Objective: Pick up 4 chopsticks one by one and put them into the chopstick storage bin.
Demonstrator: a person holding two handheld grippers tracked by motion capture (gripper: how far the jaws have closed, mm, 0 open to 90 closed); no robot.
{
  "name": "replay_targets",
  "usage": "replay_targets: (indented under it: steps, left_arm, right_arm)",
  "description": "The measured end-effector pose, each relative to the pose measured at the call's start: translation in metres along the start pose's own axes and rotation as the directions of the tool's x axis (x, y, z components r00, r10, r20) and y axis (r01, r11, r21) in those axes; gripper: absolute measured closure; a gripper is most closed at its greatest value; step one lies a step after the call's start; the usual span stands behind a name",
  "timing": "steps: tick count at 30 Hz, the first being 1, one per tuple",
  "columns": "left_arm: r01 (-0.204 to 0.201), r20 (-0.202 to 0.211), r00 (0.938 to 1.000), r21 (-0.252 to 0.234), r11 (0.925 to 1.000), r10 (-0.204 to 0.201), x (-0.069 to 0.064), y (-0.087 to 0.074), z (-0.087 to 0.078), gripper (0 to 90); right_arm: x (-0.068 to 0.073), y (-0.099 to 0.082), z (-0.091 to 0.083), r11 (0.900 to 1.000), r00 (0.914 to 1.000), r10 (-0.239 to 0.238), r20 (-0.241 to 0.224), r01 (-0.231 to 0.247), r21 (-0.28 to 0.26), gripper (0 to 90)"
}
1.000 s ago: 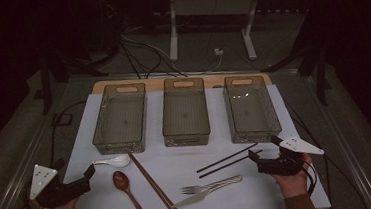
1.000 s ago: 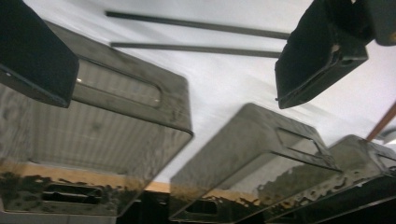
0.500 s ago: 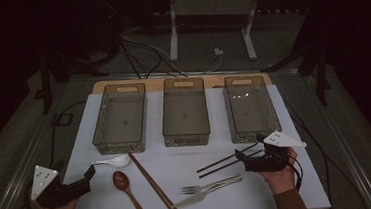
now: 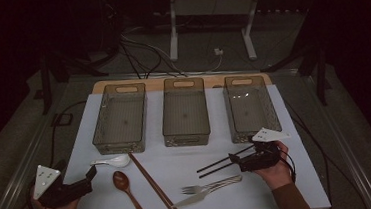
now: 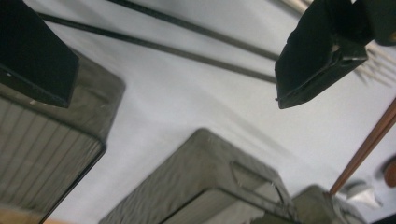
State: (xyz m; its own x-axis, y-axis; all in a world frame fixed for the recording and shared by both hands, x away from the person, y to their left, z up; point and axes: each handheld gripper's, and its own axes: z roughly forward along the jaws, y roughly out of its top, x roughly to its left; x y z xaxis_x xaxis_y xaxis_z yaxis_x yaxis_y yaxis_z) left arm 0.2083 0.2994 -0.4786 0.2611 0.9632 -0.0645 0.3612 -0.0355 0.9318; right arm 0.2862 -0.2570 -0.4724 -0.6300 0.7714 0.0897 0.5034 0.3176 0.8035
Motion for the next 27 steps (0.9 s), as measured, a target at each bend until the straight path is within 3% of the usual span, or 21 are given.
replay_targets:
  steps: [2, 3, 4, 6, 8, 10, 11, 12, 13, 15, 16, 18, 23, 24, 25, 26, 27]
  left_arm:
    - [0.002, 0.000, 1.0000, 0.000, 1.0000, -0.002, 0.000, 0.000, 0.000, 0.7]
    - [0.004, 0.001, 1.0000, 0.000, 1.0000, -0.004, 0.001, 0.000, 0.000, 0.7]
    - [0.004, 0.001, 1.0000, 0.000, 1.0000, -0.004, 0.001, 0.000, 0.000, 0.7]
    - [0.006, 0.001, 1.0000, 0.000, 1.0000, -0.006, 0.001, 0.000, 0.000, 0.7]
    - [0.005, 0.002, 1.0000, 0.001, 1.0000, -0.005, 0.001, -0.001, 0.000, 0.7]
    - [0.005, 0.003, 1.0000, 0.001, 1.0000, -0.005, 0.001, -0.001, 0.000, 0.7]
    - [0.005, 0.003, 1.0000, 0.001, 1.0000, -0.005, 0.001, -0.001, 0.000, 0.7]
    - [0.005, 0.003, 1.0000, 0.001, 1.0000, -0.005, 0.001, -0.001, 0.001, 0.7]
    - [0.006, 0.003, 1.0000, 0.002, 1.0000, -0.006, 0.001, -0.001, 0.001, 0.7]
    - [0.006, 0.003, 1.0000, 0.003, 1.0000, -0.006, 0.001, -0.001, 0.001, 0.7]
    - [0.007, 0.002, 1.0000, 0.004, 1.0000, -0.007, 0.001, -0.001, 0.001, 0.7]
    - [0.007, 0.001, 1.0000, 0.004, 1.0000, -0.007, 0.001, -0.001, 0.001, 0.7]
    - [0.009, -0.002, 1.0000, 0.003, 1.0000, -0.009, 0.002, -0.001, 0.000, 0.7]
    - [0.009, -0.002, 1.0000, 0.003, 1.0000, -0.009, 0.002, -0.001, 0.000, 0.7]
    - [0.008, -0.001, 1.0000, 0.002, 1.0000, -0.008, 0.001, -0.001, 0.000, 0.7]
    - [0.007, -0.001, 1.0000, 0.003, 1.0000, -0.007, 0.001, -0.001, 0.000, 0.7]
    - [0.006, -0.001, 1.0000, 0.004, 1.0000, -0.006, 0.001, -0.001, 0.000, 0.7]
  right_arm:
    - [0.000, 0.000, 0.003, 0.9997, 0.9998, -0.013, -0.017, 0.013, 0.023, 4.6]
    - [0.004, -0.001, 0.004, 0.9988, 0.9992, -0.038, -0.011, 0.038, 0.030, 16.0]
    - [0.004, -0.001, 0.004, 0.9988, 0.9992, -0.038, -0.011, 0.038, 0.030, 16.0]
    - [0.007, -0.001, 0.006, 0.9976, 0.9982, -0.056, -0.021, 0.057, 0.040, 26.7]
    - [0.011, -0.001, 0.009, 0.9961, 0.9947, -0.058, -0.085, 0.063, 0.061, 42.7]
    - [0.011, -0.002, 0.010, 0.9952, 0.9927, -0.062, -0.103, 0.069, 0.070, 47.6]
    - [0.013, -0.003, 0.013, 0.9913, 0.9858, -0.075, -0.150, 0.090, 0.097, 61.5]
    - [0.013, -0.003, 0.013, 0.9913, 0.9858, -0.075, -0.150, 0.090, 0.097, 61.5]
    - [0.016, -0.004, 0.015, 0.9859, 0.9801, -0.101, -0.171, 0.122, 0.114, 74.4]
    - [0.021, -0.006, 0.018, 0.9779, 0.9722, -0.140, -0.188, 0.165, 0.128, 86.8]
    - [0.021, -0.006, 0.018, 0.9779, 0.9722, -0.140, -0.188, 0.165, 0.128, 86.8]
    - [0.025, -0.008, 0.021, 0.9697, 0.9630, -0.163, -0.214, 0.197, 0.145, 89.8]
    - [0.034, -0.013, 0.028, 0.9554, 0.9494, -0.204, -0.239, 0.246, 0.163, 90.0]
    - [0.038, -0.015, 0.032, 0.9468, 0.9428, -0.224, -0.247, 0.271, 0.174, 90.0]
    - [0.038, -0.015, 0.032, 0.9468, 0.9428, -0.224, -0.247, 0.271, 0.174, 90.0]
    - [0.042, -0.017, 0.035, 0.9379, 0.9358, -0.244, -0.255, 0.294, 0.184, 89.9]
    - [0.042, -0.017, 0.035, 0.9379, 0.9358, -0.244, -0.255, 0.294, 0.184, 89.9]
